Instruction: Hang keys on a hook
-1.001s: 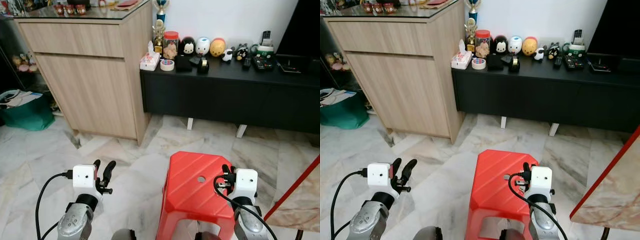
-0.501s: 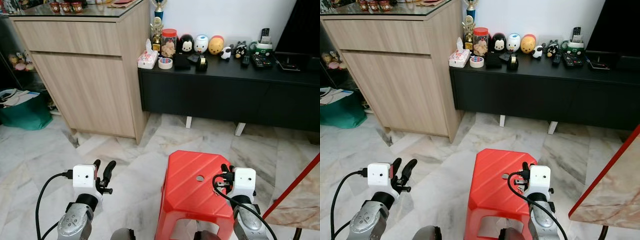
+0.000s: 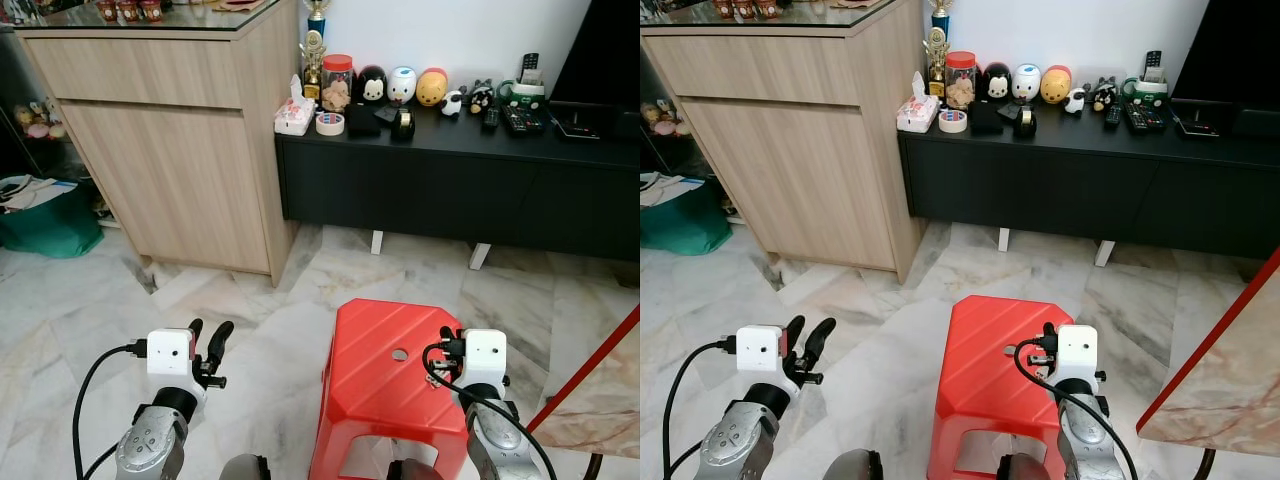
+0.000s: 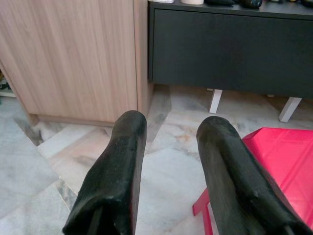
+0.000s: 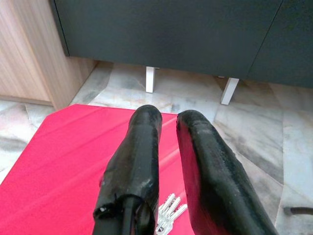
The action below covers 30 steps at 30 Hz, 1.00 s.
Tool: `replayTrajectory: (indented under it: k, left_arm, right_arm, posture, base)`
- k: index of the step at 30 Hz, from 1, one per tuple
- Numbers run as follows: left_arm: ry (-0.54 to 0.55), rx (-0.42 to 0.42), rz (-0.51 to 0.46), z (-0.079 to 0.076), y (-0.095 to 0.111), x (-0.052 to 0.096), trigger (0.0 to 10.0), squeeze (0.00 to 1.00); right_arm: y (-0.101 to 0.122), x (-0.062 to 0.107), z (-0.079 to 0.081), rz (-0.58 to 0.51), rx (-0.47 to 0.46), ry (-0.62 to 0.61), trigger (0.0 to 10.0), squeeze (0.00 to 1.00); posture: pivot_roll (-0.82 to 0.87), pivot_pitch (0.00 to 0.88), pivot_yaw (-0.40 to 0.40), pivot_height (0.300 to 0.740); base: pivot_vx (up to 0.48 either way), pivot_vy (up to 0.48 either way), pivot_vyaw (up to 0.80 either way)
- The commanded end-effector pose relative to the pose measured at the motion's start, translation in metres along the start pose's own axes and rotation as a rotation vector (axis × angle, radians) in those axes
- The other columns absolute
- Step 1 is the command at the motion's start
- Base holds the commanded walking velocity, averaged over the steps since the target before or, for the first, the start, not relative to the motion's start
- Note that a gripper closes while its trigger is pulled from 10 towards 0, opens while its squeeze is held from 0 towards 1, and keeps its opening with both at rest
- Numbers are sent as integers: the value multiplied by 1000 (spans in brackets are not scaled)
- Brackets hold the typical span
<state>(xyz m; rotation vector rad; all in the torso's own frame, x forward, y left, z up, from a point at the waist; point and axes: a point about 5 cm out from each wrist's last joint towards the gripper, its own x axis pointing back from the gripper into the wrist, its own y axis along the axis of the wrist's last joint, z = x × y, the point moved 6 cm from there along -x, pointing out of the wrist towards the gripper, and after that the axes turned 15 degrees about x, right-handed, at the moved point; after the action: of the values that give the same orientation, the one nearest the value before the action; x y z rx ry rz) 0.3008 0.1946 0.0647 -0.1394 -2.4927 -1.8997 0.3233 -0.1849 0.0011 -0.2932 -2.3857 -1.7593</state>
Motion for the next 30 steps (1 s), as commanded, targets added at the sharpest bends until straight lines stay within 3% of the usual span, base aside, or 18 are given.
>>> replayTrajectory:
  k: [1,30]
  left_arm:
    - [-4,7,9,-1,-1,-1,10000,0]
    - [0,6,17,-1,-3,-1,10000,0]
  right_arm:
    - [-2,-1,-2,8,3,-2,10000,0]
    - [-5,-6,2,43,1,10,10000,0]
  posture:
    - [19,0,-5,617]
    - [21,4,-5,587]
  base:
    - [0,0,0]
    - [0,0,0]
